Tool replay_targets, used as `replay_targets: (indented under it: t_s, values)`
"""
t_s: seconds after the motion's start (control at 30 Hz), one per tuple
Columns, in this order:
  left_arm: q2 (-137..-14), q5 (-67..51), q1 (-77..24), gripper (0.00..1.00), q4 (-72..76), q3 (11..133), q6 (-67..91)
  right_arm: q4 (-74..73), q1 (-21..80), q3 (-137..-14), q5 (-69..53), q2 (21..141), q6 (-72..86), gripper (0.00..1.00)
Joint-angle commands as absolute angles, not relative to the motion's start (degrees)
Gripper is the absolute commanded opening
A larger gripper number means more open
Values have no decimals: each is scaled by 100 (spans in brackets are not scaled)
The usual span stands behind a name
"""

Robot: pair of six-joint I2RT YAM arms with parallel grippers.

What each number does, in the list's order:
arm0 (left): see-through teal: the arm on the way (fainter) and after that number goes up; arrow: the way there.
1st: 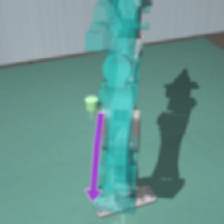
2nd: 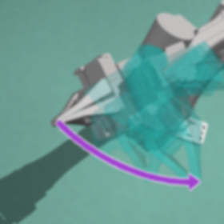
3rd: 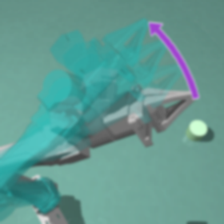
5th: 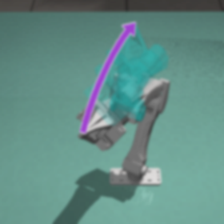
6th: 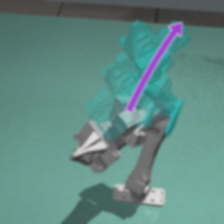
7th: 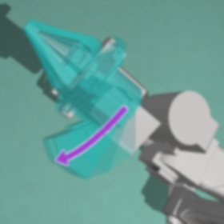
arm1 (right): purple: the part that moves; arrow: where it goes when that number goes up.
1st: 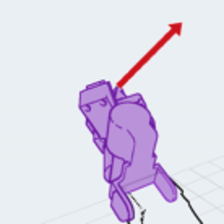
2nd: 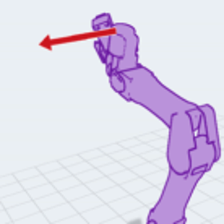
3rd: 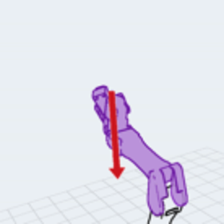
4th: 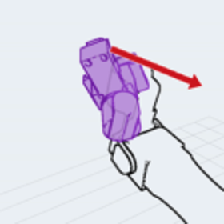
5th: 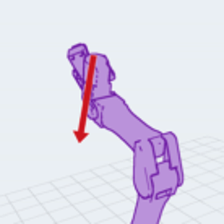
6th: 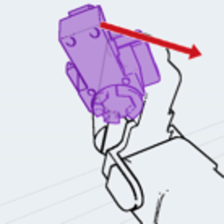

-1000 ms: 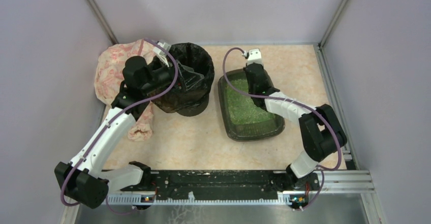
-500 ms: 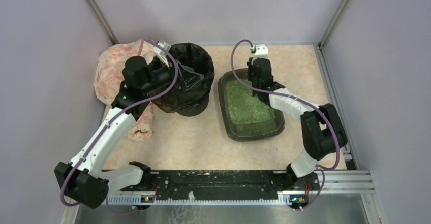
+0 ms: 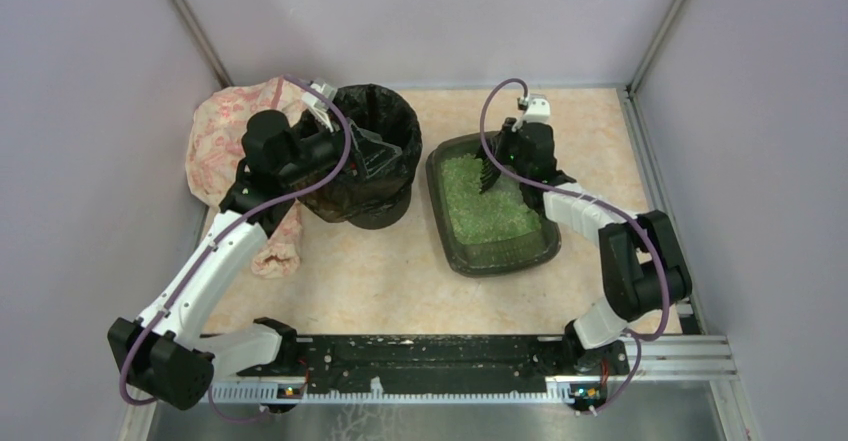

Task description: Clean the litter box

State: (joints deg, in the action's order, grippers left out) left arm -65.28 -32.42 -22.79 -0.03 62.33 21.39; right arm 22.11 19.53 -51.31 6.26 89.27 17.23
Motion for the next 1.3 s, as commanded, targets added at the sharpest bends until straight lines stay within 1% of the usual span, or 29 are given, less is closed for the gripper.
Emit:
replay_targets:
  t_s: [0.0, 0.1, 0.23, 0.5, 0.6, 1.0, 1.27]
  values:
    - [-6549, -3340, -2294, 82, 145, 6252, 2160, 2027, 2040, -5000, 18, 8892, 2207, 0]
    - [-6536, -3335, -2294, 82, 148, 6249, 2162, 2040, 2031, -4960, 16, 8946, 2306, 0]
    - [-6539, -3332, -2294, 82, 149, 6249, 2162, 2267, 1928, -4704, -351, 8920, 2663, 0]
    - [-6595, -3374, -2294, 82, 163, 6240, 2192, 3057, 1324, -3860, -1067, 8639, 3431, 0]
    - [-6617, -3387, -2294, 82, 175, 6240, 2206, 3272, 1240, -3685, -1282, 8682, 3560, 0]
    - [-6646, -3359, -2294, 82, 185, 6223, 2206, 4529, 1238, -3399, -2216, 9416, 4313, 0]
    - [-6656, -3370, -2294, 82, 185, 6223, 2206, 4667, 1054, -3313, -2469, 9158, 4712, 0]
